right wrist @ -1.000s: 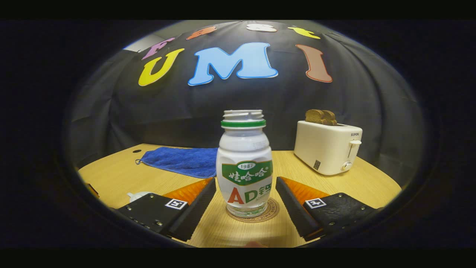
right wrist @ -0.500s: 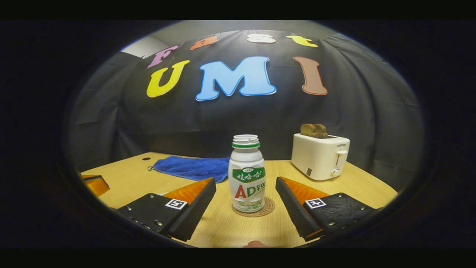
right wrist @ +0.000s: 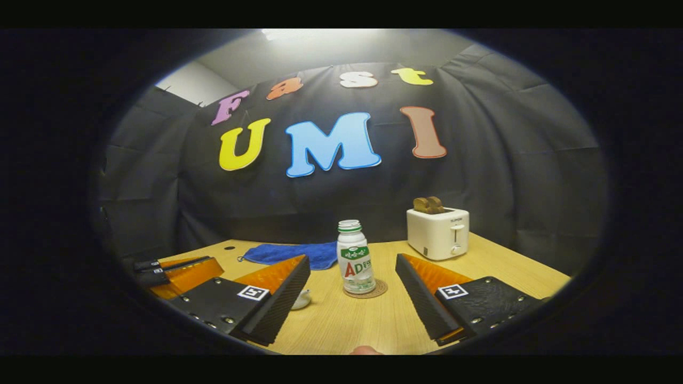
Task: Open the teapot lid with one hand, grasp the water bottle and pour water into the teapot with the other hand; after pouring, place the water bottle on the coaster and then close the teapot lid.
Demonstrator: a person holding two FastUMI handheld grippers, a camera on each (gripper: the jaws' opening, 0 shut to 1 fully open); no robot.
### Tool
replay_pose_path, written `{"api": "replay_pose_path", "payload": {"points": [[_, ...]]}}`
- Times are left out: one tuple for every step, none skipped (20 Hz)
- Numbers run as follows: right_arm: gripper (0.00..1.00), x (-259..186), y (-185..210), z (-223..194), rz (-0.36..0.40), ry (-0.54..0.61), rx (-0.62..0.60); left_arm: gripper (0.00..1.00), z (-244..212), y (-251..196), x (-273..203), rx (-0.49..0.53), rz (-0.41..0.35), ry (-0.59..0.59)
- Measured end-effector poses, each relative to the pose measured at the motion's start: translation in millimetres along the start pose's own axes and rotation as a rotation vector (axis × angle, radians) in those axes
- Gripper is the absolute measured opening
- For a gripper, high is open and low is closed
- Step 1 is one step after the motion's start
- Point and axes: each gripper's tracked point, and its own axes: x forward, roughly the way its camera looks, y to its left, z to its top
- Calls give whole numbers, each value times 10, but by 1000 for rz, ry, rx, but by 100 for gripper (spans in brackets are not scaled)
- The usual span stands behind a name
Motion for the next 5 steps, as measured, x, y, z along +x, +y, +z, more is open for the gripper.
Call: {"api": "replay_pose_path", "payload": {"points": [[99,-71,-26,-38,-17,-7,-14,24,-48,-30,-19,0,5,1],[99,-132,-55,-78,-34,-9,-33,24,-112,-59,-36,1,8,5],[99,-192,-63,-130,-47,-11,-52,21,-177,-94,-43,4,10,11],[99,-245,-62,-164,-54,-14,-71,24,-223,-115,-56,10,13,18],[99,-281,-54,-199,-61,-18,-88,24,-282,-132,-72,18,17,24]]}}
